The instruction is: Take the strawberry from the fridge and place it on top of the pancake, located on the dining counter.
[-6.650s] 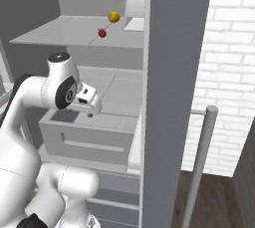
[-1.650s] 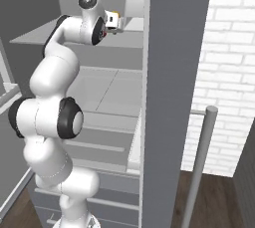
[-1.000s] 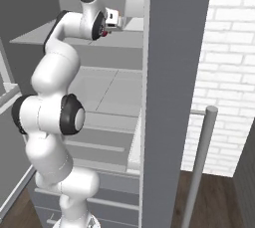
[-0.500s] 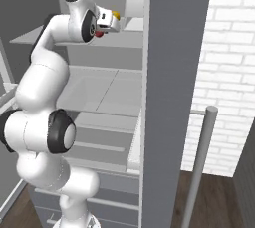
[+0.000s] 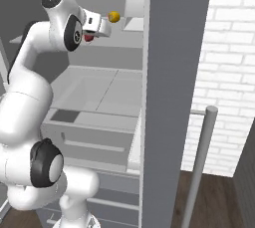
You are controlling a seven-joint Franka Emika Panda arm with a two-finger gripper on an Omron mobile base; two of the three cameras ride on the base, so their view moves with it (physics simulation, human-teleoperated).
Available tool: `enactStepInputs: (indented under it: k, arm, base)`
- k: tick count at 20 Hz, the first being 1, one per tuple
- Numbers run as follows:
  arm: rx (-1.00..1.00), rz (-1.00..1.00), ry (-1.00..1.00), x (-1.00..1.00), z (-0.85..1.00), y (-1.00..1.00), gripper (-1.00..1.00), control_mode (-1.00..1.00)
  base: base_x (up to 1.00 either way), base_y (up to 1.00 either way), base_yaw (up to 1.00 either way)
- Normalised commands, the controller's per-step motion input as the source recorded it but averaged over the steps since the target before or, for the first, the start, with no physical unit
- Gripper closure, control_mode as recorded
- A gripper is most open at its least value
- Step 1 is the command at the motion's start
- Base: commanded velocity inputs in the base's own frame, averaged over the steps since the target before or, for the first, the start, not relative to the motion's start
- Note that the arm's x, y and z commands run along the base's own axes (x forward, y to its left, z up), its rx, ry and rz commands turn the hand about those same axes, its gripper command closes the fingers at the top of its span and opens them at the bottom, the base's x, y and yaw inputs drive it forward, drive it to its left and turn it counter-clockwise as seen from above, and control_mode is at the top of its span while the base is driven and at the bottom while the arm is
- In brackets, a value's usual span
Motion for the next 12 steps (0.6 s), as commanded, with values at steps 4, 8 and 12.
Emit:
enactStepInputs:
  k: [4,8,12]
  arm:
    - [0.04,0.01,0.08,-1.0,0.04,0.0,1.0,-1.0]
    - [0.04,0.01,0.03,-1.0,-0.22,0.0,1.0,-1.0]
    - [0.04,0.0,0.02,-1.0,-0.25,0.0,1.0,-1.0]
  base:
    - [0.0,0.0,0.0]
    - [0.0,0.0,0.0]
    - [0.0,0.0,0.0]
